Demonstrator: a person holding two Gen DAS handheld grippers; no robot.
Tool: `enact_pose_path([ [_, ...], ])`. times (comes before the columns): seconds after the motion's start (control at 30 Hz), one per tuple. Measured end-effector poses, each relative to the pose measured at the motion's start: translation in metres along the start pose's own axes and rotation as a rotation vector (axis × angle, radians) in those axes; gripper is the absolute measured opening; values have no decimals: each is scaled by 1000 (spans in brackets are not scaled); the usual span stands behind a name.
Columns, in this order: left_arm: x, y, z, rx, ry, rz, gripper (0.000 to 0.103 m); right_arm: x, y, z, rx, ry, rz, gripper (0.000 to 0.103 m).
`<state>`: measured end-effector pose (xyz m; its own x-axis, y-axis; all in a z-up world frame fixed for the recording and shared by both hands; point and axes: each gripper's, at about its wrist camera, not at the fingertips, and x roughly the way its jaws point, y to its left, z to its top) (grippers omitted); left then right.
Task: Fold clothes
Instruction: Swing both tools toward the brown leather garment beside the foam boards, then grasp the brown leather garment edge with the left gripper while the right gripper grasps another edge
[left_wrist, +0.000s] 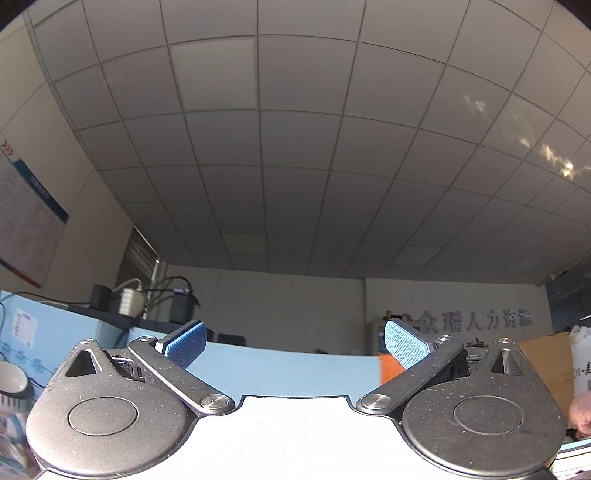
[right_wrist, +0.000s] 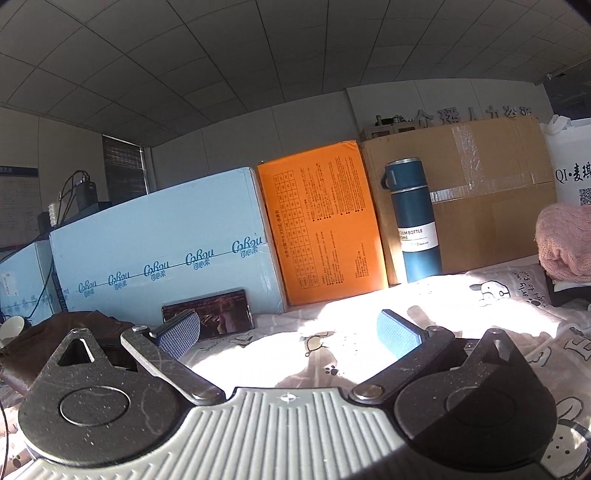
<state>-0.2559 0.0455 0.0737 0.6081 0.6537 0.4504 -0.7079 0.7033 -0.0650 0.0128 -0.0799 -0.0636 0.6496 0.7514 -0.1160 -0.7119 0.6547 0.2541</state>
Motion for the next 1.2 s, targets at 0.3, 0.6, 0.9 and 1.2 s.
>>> enact_pose_path([
  [0.3,70,135,49,-135,377,136,103,45,76,30,37,178,251,103],
  [0.6,146,169,-64,-177,780,-42,100,111,152,8,119,374,396,102],
  [0.9,182,163,-151,25,973,-113,63,142,170,-22,155,480,416,101],
  [1.2,118,132,-109,34,760,-395,0,148,163,-30,243,494,443,102],
])
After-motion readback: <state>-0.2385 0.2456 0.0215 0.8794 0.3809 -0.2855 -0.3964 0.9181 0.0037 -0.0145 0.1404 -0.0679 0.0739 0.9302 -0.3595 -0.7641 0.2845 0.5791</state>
